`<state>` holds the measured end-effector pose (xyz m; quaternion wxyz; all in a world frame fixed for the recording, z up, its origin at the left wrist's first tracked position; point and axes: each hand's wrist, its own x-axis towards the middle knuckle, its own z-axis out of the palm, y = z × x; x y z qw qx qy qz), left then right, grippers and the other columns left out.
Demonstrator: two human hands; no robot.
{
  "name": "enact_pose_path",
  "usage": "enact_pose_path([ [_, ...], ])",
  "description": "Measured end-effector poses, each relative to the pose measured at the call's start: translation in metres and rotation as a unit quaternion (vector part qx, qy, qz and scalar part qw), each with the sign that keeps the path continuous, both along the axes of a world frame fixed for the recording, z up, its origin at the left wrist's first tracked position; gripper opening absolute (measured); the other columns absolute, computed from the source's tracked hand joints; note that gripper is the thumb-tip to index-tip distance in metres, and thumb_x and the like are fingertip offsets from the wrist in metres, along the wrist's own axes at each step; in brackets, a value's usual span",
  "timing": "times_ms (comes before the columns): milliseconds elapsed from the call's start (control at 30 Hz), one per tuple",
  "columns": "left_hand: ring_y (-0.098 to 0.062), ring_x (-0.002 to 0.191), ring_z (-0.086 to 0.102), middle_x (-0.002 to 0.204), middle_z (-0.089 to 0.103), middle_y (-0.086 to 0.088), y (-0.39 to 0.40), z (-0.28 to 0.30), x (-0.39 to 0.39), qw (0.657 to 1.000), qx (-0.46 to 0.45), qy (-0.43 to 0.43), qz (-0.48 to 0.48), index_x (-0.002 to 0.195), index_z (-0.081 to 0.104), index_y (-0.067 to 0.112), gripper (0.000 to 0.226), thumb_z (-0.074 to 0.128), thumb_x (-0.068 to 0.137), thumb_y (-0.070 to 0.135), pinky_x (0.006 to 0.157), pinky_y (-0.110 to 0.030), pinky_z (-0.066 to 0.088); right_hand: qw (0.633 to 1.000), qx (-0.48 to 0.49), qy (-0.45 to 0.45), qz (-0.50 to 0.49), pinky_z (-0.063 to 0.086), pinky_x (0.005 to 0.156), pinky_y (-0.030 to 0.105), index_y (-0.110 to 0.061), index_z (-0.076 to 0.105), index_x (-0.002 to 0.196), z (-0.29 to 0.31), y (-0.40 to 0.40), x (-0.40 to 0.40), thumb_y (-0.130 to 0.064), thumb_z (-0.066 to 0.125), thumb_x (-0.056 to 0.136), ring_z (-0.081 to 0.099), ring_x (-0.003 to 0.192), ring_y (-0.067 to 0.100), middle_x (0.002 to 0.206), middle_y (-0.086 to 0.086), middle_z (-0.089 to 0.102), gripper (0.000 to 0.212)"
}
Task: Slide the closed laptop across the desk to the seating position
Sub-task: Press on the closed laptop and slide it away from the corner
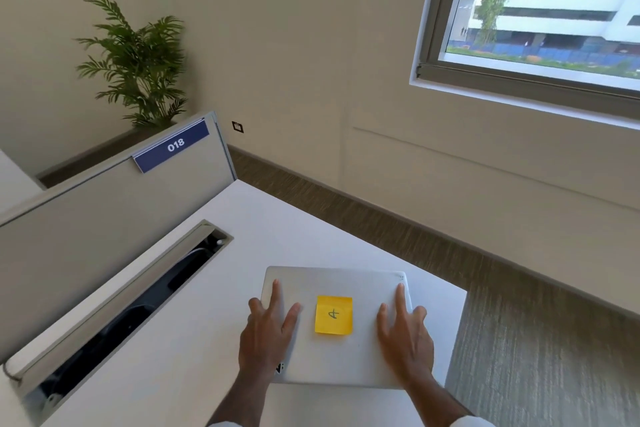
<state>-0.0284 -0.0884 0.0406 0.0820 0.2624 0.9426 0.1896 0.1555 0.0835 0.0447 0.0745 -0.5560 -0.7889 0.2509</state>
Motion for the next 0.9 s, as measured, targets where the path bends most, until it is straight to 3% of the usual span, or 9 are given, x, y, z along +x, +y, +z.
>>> enact_pose_path([
  [567, -0.032, 0.096, 0.064, 0.117, 0.045, -0.01, -0.154, 0.008, -0.003, 0.994, 0.004, 0.009, 0.105, 0.156, 0.013, 0.037, 0.073, 0.028, 0.094, 0.073, 0.079, -0.042, 0.056, 0.993, -0.003, 0.017, 0.116, 0.052, 0.075, 0.043, -0.036, 0.015, 0.156, 0.01, -0.115, -0.045, -0.055, 0.033, 0.1, 0.065, 0.088, 0.035, 0.103, 0.004, 0.038, 0.062],
  [900, -0.03, 0.1, 0.062, 0.122, 0.042, -0.009, -0.261, 0.01, 0.003, 0.984, 0.007, 0.014, 0.176, 0.156, 0.008, 0.038, 0.074, 0.023, 0.093, 0.074, 0.079, -0.04, 0.054, 0.983, 0.02, 0.018, 0.183, 0.045, 0.063, 0.034, -0.037, 0.016, 0.155, 0.004, -0.199, -0.072, -0.057, 0.032, 0.099, 0.064, 0.076, 0.03, 0.098, 0.001, 0.034, 0.062],
])
